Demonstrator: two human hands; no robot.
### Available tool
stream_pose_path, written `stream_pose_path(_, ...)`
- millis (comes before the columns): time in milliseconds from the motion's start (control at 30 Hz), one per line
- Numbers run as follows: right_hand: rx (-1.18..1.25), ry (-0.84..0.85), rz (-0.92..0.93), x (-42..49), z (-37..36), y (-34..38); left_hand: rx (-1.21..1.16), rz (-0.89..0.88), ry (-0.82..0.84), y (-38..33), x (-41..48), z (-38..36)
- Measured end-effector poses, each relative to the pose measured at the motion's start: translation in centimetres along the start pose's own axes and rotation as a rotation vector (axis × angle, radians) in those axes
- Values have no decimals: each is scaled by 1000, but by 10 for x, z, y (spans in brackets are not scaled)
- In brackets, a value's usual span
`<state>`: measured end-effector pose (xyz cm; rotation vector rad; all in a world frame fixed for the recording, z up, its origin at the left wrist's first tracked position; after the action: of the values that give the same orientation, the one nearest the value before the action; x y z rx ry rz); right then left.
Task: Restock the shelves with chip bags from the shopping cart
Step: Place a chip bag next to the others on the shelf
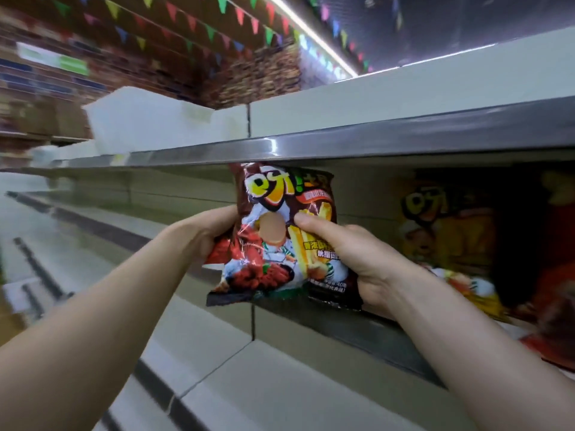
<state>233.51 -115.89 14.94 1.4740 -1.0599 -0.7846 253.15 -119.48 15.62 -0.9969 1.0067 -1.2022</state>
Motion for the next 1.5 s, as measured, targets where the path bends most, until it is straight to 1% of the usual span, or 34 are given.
stream_pose_path(167,-66,-221,10,-6,38,9,77,1,143,-8,52,-40)
stream_pose_path(233,-97,-315,23,-11,47,10,180,35,203,-6,61,-54)
stream_pose_path(267,-115,-358,32,-14,51,9,232,32,202,-3,63,-58)
stream_pose_path(367,-182,-460,71,-27,59,10,334,-39,241,-5,68,-73)
stream_pose_path(433,-213,-523,115,-37,64,13,394,-56,264,-11,56,-80)
stream_pose_path(500,-228,-572,141,-48,69,14,418,-139,225,-19,51,-81)
stream_pose_path(533,-237,-588,156,-53,70,14,395,-189,173,-27,49,-81)
stream_pose_path(633,-284,-626,203,-65,73,16,248,-433,-159,-60,36,-76)
stream_pose_path(667,-304,-652,222,-67,76,17,204,-510,-239,-67,25,-79)
stream_pose_path(700,-322,-685,239,-71,80,19,155,-557,-238,-72,13,-88)
stream_pose_path(767,-348,-766,259,-78,88,23,106,-557,-47,-71,-8,-121)
stream_pose_path(833,-345,-830,260,-83,98,25,138,-472,155,-60,-23,-153)
stream_pose_path(867,-358,-850,261,-86,103,27,149,-418,214,-53,-26,-166)
stream_pose_path(900,-382,-872,254,-88,108,27,156,-408,229,-49,-27,-175)
stream_pose_path(967,-413,-917,246,-91,119,27,182,-467,185,-50,-34,-188)
stream_pose_path(1067,-380,-959,240,-88,129,26,153,-574,93,-50,-35,-202)
stream_pose_path(1133,-343,-1007,231,-85,133,26,187,-607,11,-47,-34,-205)
stream_pose_path(1200,-381,-1063,244,-85,135,24,243,-620,-31,-43,-30,-208)
stream_pose_path(1267,-467,-1107,306,-89,134,25,285,-615,-5,-41,-28,-212)
stream_pose_path(1367,-570,-1117,361,-91,131,28,304,-565,66,-40,-22,-215)
stream_pose_path(1500,-778,-1098,440,-92,119,32,268,-544,53,-41,-21,-215)
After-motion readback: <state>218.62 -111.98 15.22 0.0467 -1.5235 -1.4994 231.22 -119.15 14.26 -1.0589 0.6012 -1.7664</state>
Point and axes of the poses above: each hand's wrist, its own x-axis towards the middle knuckle, its own z-axis out of the back of the hand, y = z × x, the point moved 6 cm from there along x, towards the middle knuckle, and after that the axes turned 7 degrees about x, right-handed, at the moved point
